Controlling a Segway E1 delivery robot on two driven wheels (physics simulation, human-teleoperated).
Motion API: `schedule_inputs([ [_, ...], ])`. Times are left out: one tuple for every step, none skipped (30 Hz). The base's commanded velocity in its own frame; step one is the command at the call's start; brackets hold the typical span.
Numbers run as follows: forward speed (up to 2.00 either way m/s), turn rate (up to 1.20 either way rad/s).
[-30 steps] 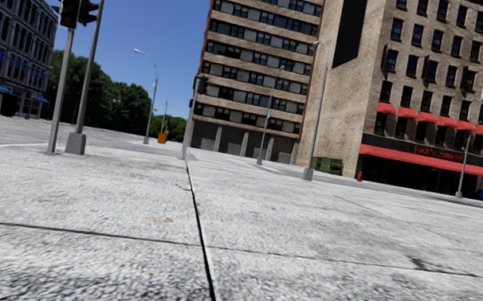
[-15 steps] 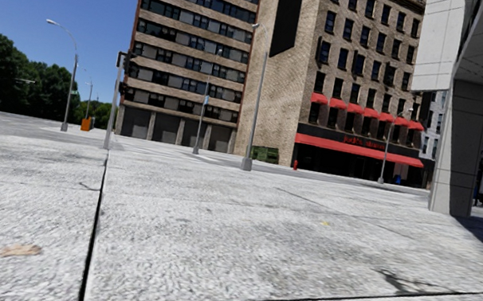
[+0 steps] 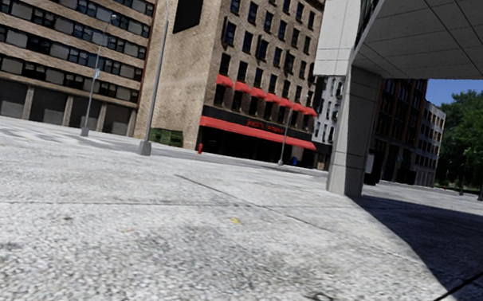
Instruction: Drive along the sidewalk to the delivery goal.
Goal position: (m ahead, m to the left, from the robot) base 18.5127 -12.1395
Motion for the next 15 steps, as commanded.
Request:
schedule_inputs([
  [2.00,-0.72],
  [2.00,-0.72],
  [2.00,-0.72],
  [2.00,-0.72],
  [2.00,-0.72],
  [2.00,-0.72],
  [2.00,-0.72],
  [2.00,-0.72],
  [2.00,-0.72],
  [2.00,-0.72],
  [2.00,-0.72],
  [2.00,-0.72],
  [2.00,-0.72],
  [2.00,-0.72],
  [2.00,-0.72],
])
